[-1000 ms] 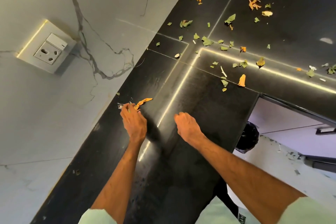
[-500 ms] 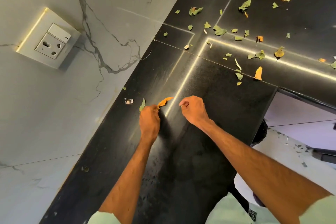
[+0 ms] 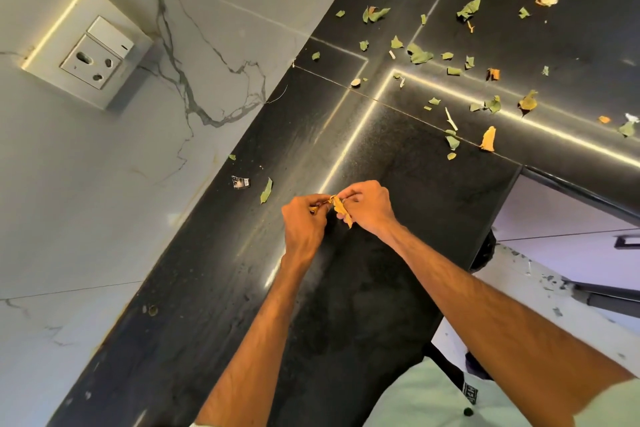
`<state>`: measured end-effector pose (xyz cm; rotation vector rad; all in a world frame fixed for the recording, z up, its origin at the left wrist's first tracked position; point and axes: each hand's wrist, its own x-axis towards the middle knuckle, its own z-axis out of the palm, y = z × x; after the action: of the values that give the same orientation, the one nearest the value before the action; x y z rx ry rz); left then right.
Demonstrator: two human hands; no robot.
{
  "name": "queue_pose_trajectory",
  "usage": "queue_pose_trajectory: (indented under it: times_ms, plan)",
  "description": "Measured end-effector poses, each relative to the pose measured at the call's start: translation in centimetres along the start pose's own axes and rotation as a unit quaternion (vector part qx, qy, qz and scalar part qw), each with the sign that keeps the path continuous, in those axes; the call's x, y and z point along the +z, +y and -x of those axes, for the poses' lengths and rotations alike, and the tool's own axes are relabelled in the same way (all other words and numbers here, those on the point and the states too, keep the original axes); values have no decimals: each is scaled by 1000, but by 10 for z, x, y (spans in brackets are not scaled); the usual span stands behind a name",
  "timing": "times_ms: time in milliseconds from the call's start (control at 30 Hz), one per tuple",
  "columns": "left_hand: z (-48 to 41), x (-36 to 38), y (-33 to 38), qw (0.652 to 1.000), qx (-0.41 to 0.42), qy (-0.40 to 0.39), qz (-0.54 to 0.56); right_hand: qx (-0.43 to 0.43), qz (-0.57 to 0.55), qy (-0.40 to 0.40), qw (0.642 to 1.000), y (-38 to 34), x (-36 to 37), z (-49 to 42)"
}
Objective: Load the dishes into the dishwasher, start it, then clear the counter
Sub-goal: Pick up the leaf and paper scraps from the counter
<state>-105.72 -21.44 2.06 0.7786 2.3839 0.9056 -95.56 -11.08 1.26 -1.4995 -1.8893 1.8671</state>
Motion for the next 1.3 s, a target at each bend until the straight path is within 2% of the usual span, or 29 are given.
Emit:
queue_pose_trajectory:
  times_ms: [100,300,433,567,733,900,1000,1100,1200,1300]
  plan:
    - [4,3,1,999,9,-11,-31,53,-104,2,993,-3,5,8]
    - [16,11,7,996,21,30,-80,151,-195,-35,968,1,18,0]
    - [25,15,17,996,63,19,-65,161,-245,-66,954,-4,20,3]
    - [22,12,20,997,57,-22,-51,162,-290,-54,942,-9,19,5]
    - [7,-21,12,993,88,-22,-79,185,-305,-60,932,-14,22,3]
    - [-34,-62,-22,991,40,93,-92,182,-306,-57,933,-18,27,-2]
    - [-52,-71,-47,984,-12,61,-165,172,-288,-69,940,-20,27,0]
    - [-59,-70,-58,972,-12,14,-236,165,-279,-69,944,-22,26,3]
    - [-62,-64,-62,969,5,26,-247,161,-267,-62,948,-23,25,4]
    - [-63,-62,-64,975,-15,24,-220,163,-256,-62,951,-22,25,3]
